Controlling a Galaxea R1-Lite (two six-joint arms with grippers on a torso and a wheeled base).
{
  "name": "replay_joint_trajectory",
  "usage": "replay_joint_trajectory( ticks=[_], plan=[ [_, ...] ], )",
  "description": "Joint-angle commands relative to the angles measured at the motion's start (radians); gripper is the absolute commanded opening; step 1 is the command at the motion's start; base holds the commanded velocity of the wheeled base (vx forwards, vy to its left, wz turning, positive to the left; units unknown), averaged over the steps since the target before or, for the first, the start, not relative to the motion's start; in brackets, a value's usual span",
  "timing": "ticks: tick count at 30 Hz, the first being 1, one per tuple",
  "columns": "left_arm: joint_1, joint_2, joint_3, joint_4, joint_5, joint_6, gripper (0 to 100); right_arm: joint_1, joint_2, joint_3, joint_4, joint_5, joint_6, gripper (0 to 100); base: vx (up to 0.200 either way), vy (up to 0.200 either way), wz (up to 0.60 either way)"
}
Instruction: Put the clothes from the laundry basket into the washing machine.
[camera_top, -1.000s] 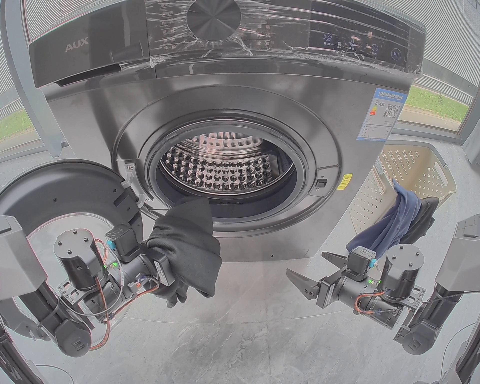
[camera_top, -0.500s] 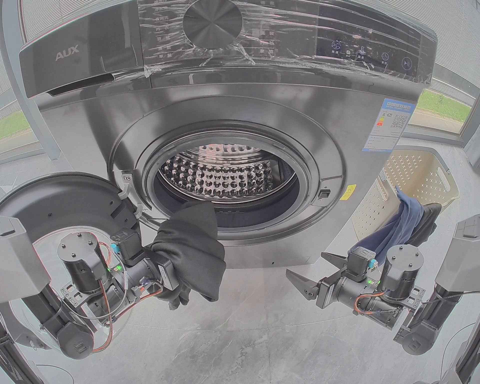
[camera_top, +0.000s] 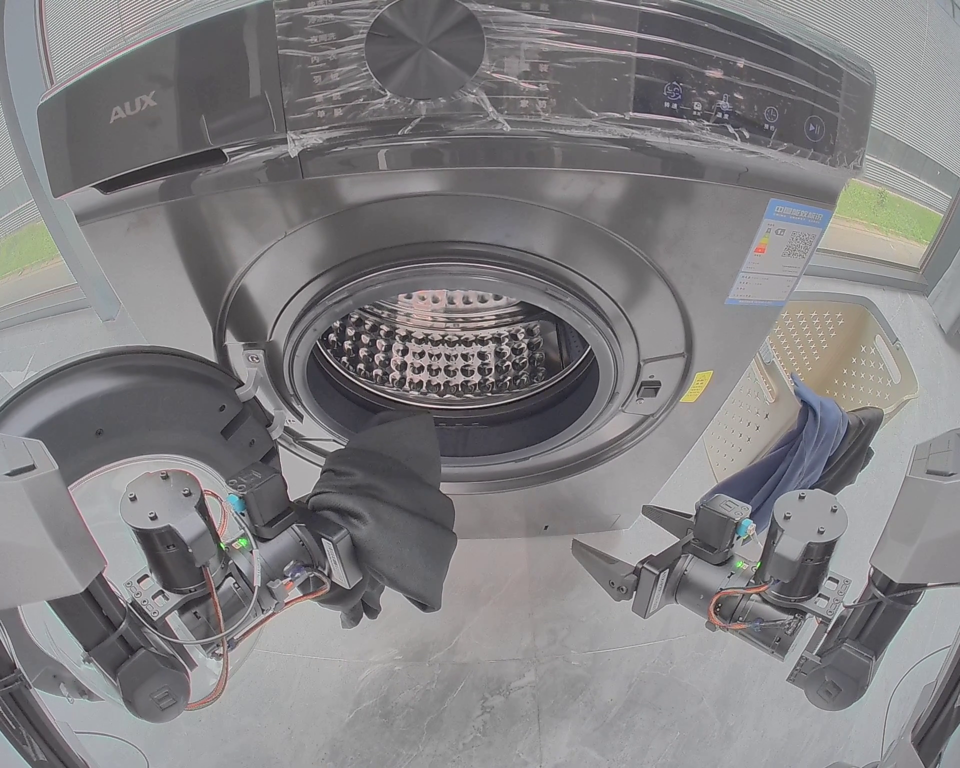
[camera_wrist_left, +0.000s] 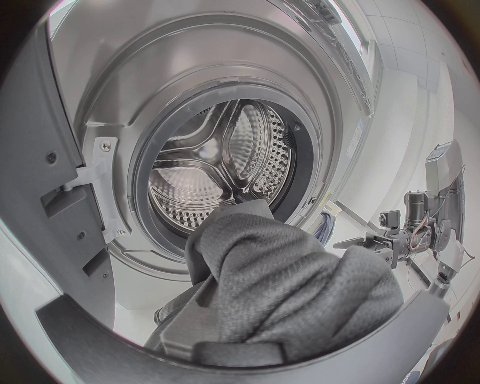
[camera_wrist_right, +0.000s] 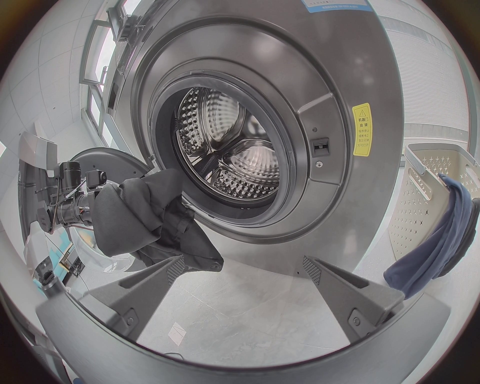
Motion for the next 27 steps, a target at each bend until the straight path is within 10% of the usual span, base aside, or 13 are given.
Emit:
replay_joint_trajectory(
  ticks=[1, 27],
  plan=[
    [-0.001, 0.003, -0.001, -0.001, 0.000, 0.000, 0, 0.001, 0.000, 0.000, -0.001, 0.000, 0.000, 100, 0.200, 0.000, 0.00],
    [-0.082, 0.013, 0.009, -0.002, 0.008, 0.001, 0, 0.074, -0.021, 0.075, 0.001, 0.009, -0.002, 100, 0.092, 0.000, 0.00]
  ],
)
